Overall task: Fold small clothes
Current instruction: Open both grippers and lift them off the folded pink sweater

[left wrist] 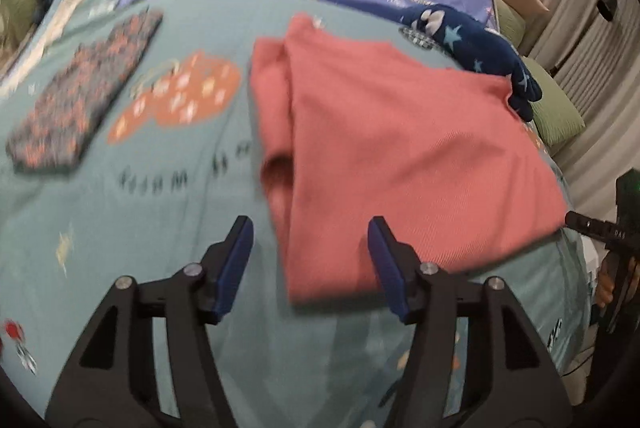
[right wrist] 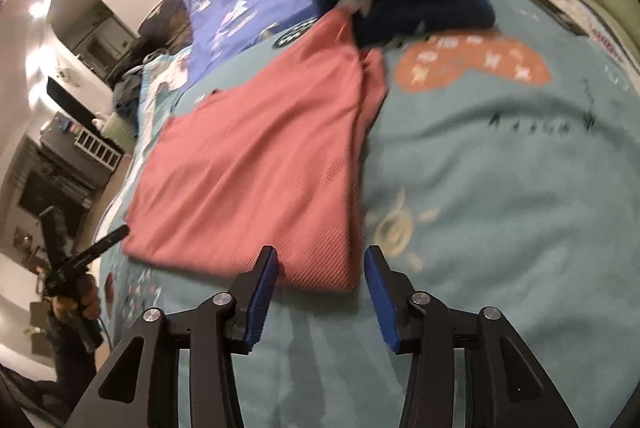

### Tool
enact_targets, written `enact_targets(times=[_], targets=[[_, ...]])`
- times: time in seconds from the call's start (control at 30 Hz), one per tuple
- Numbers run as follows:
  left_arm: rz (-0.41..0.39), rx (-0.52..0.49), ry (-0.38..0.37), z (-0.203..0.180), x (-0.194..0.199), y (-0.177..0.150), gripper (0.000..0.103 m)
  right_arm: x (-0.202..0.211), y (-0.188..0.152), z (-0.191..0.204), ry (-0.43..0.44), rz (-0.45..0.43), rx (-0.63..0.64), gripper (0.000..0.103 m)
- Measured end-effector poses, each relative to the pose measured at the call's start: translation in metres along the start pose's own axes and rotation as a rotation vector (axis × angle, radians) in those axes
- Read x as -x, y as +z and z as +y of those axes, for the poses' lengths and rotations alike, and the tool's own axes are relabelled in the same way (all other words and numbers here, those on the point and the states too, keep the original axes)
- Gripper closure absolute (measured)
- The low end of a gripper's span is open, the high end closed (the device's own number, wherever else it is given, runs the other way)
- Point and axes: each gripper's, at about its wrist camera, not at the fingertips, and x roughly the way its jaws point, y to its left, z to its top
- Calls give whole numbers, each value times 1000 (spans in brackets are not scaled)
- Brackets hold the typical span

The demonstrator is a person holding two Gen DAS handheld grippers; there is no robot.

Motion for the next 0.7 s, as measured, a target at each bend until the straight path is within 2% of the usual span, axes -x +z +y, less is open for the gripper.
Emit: enact_targets(times=[0.03, 0.07, 0.1, 0.13, 0.2, 0.23, 0.3, 0.33, 0.4, 0.43, 0.5, 0.53, 0.57, 0.63, 0.7], targets=[[1, 24, -9, 3, -3, -1, 43, -3, -1, -1, 2, 2, -6, 54], [-17, 24, -8, 2, -3, -2, 61, -7, 0, -1, 3, 6, -16, 54], [-30, 4, -3, 1, -2, -1, 85, -13, 2, -2, 8, 8, -24, 78], [-19, 20, -23, 2, -1, 1, 97, -14, 4, -1, 14, 6, -27, 92], [-42, 90, -61, 13, 12, 2, 97, -5, 5, -4, 18, -20, -62, 92], [-62, 83, -37, 15, 20, 1, 101, 2, 4, -4, 9, -36, -64, 92], [-81, 72, 44, 20, 28, -5, 101, 13, -1, -9, 0, -38, -65, 90], [-71, 94, 34, 25, 31, -9, 101, 14, -3, -11, -26, -19, -73, 88], [-53, 138, -10, 33, 34, -16, 101, 15, -10, -15, -63, 2, -94, 85], [-45, 153, -32, 33, 36, -21, 100, 18, -15, -18, -64, 2, -117, 80], [-17, 156, -84, 28, 39, -31, 79, 22, -24, -22, -2, 0, -156, 74], [-6, 152, -110, 23, 38, -35, 56, 23, -28, -22, 30, -2, -173, 70], [3, 151, -134, 18, 36, -37, 42, 23, -32, -21, 72, -6, -187, 67], [35, 145, -182, 8, 27, -40, 42, 19, -34, -19, 120, -1, -190, 55], [16, 136, -176, 0, 18, -36, 41, 9, -29, -16, 154, 5, -205, 51]])
